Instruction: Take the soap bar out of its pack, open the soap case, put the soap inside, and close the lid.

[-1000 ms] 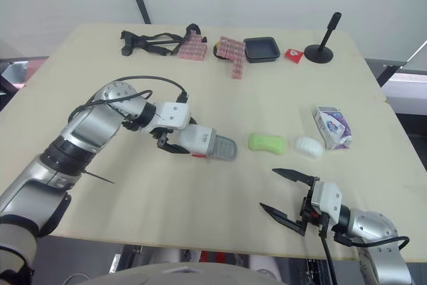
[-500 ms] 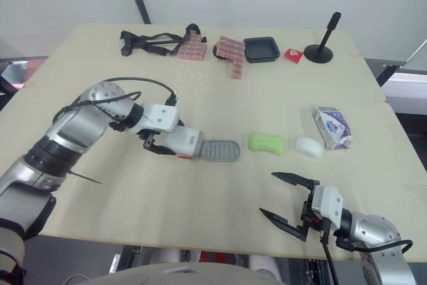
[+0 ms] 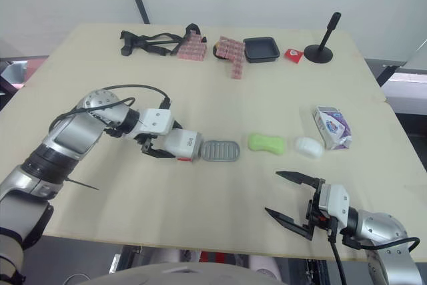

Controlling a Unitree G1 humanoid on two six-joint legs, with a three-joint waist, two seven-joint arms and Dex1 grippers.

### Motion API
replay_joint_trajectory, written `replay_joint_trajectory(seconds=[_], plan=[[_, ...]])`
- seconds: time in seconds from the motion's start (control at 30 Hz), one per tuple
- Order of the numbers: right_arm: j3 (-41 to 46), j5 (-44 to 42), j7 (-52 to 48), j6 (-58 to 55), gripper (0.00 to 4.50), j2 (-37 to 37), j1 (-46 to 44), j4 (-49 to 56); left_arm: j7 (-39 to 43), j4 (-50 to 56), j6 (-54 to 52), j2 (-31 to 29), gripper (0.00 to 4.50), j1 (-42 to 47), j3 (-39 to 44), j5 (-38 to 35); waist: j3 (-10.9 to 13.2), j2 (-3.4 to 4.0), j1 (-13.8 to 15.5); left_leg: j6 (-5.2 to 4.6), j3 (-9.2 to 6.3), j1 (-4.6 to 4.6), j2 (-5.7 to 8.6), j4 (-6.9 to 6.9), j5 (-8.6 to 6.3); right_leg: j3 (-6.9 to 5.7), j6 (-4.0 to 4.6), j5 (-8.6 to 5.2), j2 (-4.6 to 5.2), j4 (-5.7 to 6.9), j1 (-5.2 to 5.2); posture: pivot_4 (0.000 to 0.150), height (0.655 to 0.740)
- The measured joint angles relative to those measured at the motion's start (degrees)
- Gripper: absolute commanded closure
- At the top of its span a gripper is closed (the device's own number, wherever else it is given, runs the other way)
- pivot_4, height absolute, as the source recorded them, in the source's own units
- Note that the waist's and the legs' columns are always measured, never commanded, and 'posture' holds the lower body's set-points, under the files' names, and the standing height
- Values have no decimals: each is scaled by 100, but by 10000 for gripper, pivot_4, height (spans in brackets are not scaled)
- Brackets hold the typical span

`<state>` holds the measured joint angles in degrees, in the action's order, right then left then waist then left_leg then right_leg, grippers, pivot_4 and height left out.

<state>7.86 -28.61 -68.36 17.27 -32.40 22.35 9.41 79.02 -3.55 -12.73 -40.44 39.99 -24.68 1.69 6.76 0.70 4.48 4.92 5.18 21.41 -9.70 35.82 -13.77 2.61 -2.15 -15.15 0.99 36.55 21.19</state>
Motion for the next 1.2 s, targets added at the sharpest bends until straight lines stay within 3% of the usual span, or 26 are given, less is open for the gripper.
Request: replay_joint_trajectory(seconds=[0.4,0.67,0.8,0.93,1.2], plan=[[16,-3,58,-35,0,-67,38,108,59,10,-17,0,46,-4,110,-233,0,0,-1,0,0,0,0,-1,0,0,0,0,0,-2,0,1500,7400],[-37,30,300,-316,0,-116,-663,86,8,399,-406,287,46,-317,1158,-1633,0,1,-15,1,-1,-1,0,-2,1,0,0,0,-3,12,-2,1500,7400],[-25,38,349,-469,0,-203,-794,43,-394,576,-526,358,46,-999,1858,-2150,-1,1,-2,1,-1,2,1,-5,-1,0,-1,0,-5,6,-4,1500,7400],[-1,108,360,-710,0,-463,-857,10,-899,1129,-396,476,46,-2437,2577,-2489,1,-1,-23,3,-3,3,0,-8,-6,-6,-2,1,-5,-12,-13,1500,7400],[118,-7,85,-2074,0,-1724,-1899,16,-1237,1848,121,492,46,-4550,3210,-2703,4,-6,-17,1,-10,-24,-9,-12,-4,-15,-2,1,-3,-32,-35,1500,7400]])
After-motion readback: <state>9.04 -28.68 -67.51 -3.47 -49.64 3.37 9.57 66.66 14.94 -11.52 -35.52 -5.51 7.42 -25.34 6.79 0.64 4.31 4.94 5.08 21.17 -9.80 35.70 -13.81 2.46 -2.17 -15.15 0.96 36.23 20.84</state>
